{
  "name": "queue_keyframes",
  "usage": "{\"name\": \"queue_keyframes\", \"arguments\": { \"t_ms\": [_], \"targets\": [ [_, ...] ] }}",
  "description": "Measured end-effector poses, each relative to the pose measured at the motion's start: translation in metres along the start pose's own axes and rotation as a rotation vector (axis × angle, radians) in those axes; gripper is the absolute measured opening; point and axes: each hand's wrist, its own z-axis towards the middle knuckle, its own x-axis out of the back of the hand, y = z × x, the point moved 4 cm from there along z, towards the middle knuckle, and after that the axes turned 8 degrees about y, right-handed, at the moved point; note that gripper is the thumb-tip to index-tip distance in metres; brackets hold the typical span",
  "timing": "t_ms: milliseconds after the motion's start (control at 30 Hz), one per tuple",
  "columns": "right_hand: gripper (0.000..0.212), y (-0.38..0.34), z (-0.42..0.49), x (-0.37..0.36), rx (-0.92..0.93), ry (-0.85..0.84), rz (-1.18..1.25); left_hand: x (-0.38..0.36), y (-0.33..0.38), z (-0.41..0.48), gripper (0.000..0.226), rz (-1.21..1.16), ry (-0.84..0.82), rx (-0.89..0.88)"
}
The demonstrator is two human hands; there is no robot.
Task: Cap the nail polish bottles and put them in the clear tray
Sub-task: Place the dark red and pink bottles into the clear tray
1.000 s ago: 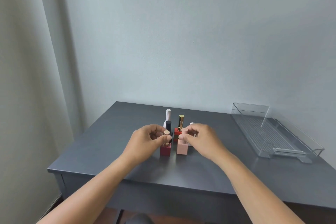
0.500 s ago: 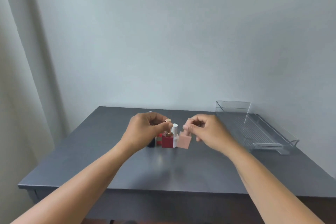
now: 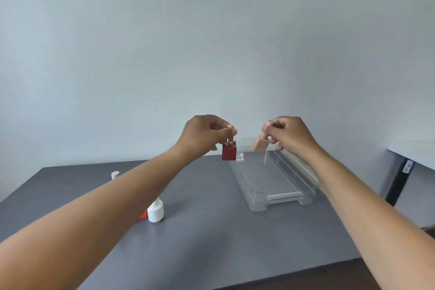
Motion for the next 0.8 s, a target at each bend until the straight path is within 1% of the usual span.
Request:
{"name": "queue_keyframes", "arguments": {
  "t_ms": [133,267,533,700,800],
  "targets": [
    [0.01,0.031,0.041,0.014,-0.055,0.052,-0.045,-0.043,-0.006,0.04,0.01,-0.015,-0.031,0.026],
    [0.005,0.06,0.069,0.012,-0.084,0.056,-0.093,-0.076,-0.02,0.075,0.01,0.002,-0.038,0.07],
    [0.007,0.11,0.114,-0.019,-0.11,-0.027,-0.224,-0.122,-0.065,0.128,0.014,0.109,-0.071,0.144],
    [0.006,0.125,0.136,-0.031,-0.09,-0.047,-0.284,-0.145,-0.085,0.148,0.011,0.161,-0.101,0.159],
    [0.013,0.136,0.142,-0.037,-0.073,-0.06,-0.316,-0.156,-0.095,0.154,0.011,0.183,-0.096,0.161]
  ]
}}
